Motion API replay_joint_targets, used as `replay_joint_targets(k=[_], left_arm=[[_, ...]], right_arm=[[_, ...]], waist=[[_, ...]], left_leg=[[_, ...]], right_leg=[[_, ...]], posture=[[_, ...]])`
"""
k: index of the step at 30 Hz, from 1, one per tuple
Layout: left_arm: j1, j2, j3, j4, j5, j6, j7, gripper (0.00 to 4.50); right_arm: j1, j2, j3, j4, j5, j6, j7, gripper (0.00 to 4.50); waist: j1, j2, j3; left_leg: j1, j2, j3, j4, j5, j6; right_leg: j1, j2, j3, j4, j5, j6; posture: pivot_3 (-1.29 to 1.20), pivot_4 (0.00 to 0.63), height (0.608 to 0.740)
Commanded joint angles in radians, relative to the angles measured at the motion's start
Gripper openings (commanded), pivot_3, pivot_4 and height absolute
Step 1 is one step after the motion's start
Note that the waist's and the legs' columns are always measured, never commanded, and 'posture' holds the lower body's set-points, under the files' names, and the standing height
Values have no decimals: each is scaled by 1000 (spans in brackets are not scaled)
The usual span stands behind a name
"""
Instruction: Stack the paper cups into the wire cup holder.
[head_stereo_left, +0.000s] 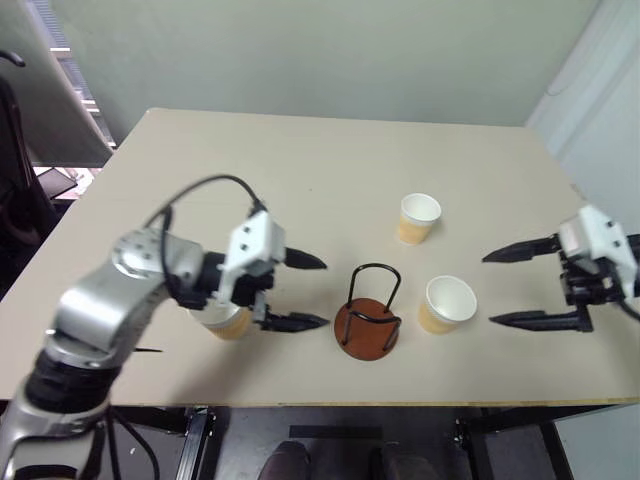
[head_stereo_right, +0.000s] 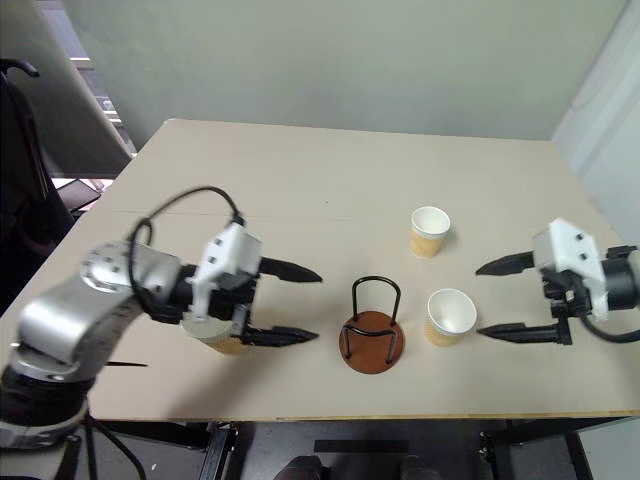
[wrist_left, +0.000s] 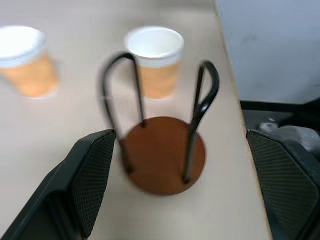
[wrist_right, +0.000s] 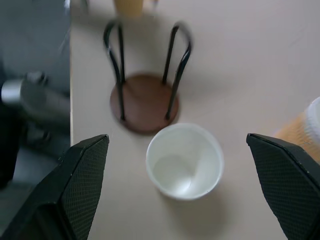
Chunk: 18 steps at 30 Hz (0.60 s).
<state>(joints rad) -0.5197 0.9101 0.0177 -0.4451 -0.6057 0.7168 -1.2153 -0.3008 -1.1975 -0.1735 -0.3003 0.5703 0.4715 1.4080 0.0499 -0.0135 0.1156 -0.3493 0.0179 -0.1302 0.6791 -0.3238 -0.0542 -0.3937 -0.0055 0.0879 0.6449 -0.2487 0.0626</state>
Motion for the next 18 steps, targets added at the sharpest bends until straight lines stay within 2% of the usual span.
replay_joint_targets(k=[1,4,7,14,17,18], left_arm=[[34,65,158,-16,-98,-7,-59,4476],[103,120,273,-14,-121,-14,-75,4476],[169,147,350,-22,-137,-15,-70,4476],[233,159,419,-80,-201,7,-25,4476],[246,169,437,-90,-221,9,-13,4500],[251,172,440,-93,-225,8,-9,4500]], right_arm=[[-30,-1,66,-41,-72,-41,-19,4492],[-57,20,148,-21,-148,-78,-29,4492],[-78,40,190,-30,-159,-81,-16,4492],[-112,94,281,30,-228,-116,-3,4492],[-124,117,315,53,-252,-131,1,3936],[-127,127,321,57,-254,-131,3,3610]], waist=[[-3,0,0],[-5,0,0],[-5,0,0],[-5,-1,0],[-6,-1,0],[-7,0,0]], left_leg=[[0,0,0,-1,0,0],[0,1,-2,-1,0,0],[-1,5,-3,-3,0,0],[-1,10,-2,-4,-1,0],[-1,11,-2,-4,-1,0],[-1,11,-2,-5,-1,-1]], right_leg=[[-1,0,0,0,0,0],[-1,0,0,0,0,-1],[-2,-1,1,0,0,-1],[-4,-1,0,0,-1,-2],[-5,0,0,0,-1,-2],[-5,0,0,0,-1,-2]], posture=[[0,150,740],[0,150,740],[0,150,740],[0,150,740],[0,150,740],[0,150,740]])
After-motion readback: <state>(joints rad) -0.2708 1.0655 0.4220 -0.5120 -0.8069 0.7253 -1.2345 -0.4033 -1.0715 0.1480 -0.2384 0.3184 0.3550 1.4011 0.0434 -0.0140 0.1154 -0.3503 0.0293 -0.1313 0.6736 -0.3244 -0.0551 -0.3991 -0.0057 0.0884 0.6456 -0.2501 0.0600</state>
